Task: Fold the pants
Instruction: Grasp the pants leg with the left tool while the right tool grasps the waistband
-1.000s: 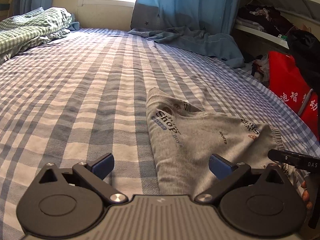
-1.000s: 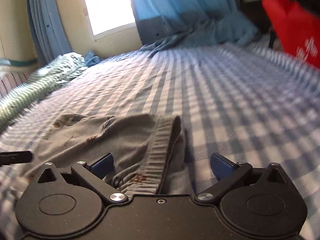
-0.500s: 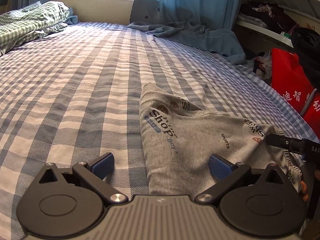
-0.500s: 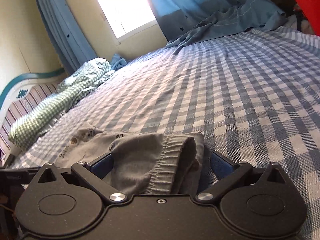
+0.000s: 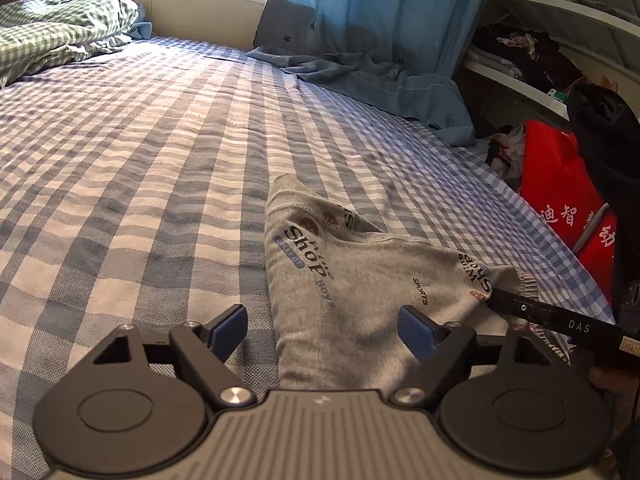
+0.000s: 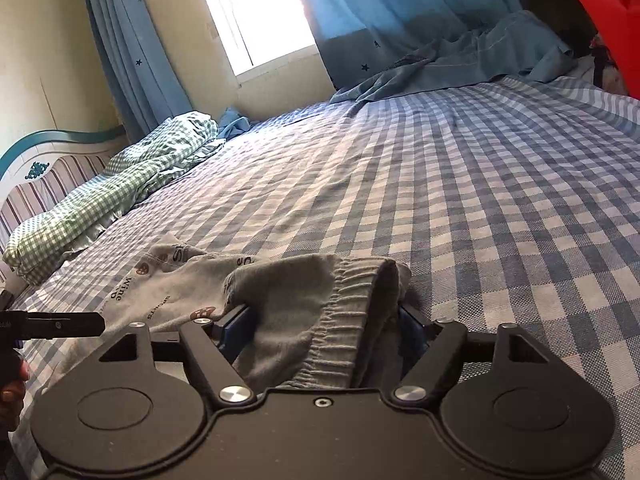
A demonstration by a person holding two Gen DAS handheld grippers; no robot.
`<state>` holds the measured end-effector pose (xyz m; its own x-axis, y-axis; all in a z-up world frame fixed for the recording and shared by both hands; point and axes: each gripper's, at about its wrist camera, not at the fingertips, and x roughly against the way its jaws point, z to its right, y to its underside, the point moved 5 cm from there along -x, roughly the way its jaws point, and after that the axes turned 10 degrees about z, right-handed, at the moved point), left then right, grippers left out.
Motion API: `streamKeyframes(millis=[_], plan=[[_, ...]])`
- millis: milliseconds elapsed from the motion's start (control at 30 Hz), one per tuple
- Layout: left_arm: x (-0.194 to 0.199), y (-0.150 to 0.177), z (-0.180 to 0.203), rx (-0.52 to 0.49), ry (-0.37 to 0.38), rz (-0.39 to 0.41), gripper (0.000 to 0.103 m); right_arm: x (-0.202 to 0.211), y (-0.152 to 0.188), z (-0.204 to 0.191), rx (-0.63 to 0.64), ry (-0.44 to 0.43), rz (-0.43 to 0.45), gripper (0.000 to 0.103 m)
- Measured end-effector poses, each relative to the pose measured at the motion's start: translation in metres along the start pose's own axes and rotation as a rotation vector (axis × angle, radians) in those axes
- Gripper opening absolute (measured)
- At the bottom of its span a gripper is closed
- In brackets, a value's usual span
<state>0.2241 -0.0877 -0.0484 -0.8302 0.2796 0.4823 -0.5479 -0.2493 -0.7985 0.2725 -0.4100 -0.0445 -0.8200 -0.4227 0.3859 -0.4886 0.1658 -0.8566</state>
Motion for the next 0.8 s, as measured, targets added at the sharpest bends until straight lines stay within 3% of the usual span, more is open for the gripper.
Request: streamKeyframes(millis=[200,267,367,533,800], plan=[[-0.001,0.002,-0.01,0.049,-0.028,-0.025,0.054,0.004,0.002,-0.003,0.0,0.024,0.014,0.065],[-0.002,0.002,-0.009,0.063,-0.021,-0.033,0.038,0.006,0.002,-0.008,0.011,0.042,0.024,0.061],[-0.002,0.001,-0.003,0.034,-0.03,-0.035,0.028,0.01,0.005,-0.024,0.092,0.097,0.047,0.051],[0.002,0.0,0.007,-0.024,-0.037,-0.019,0.021,0.015,0.013,-0.059,0.336,0.207,0.083,0.037],[0.017,-0.014,0.009,0.005,0.021,0.005,0.018,0.026,0.002,-0.087,0.431,0.241,0.124,0.033]])
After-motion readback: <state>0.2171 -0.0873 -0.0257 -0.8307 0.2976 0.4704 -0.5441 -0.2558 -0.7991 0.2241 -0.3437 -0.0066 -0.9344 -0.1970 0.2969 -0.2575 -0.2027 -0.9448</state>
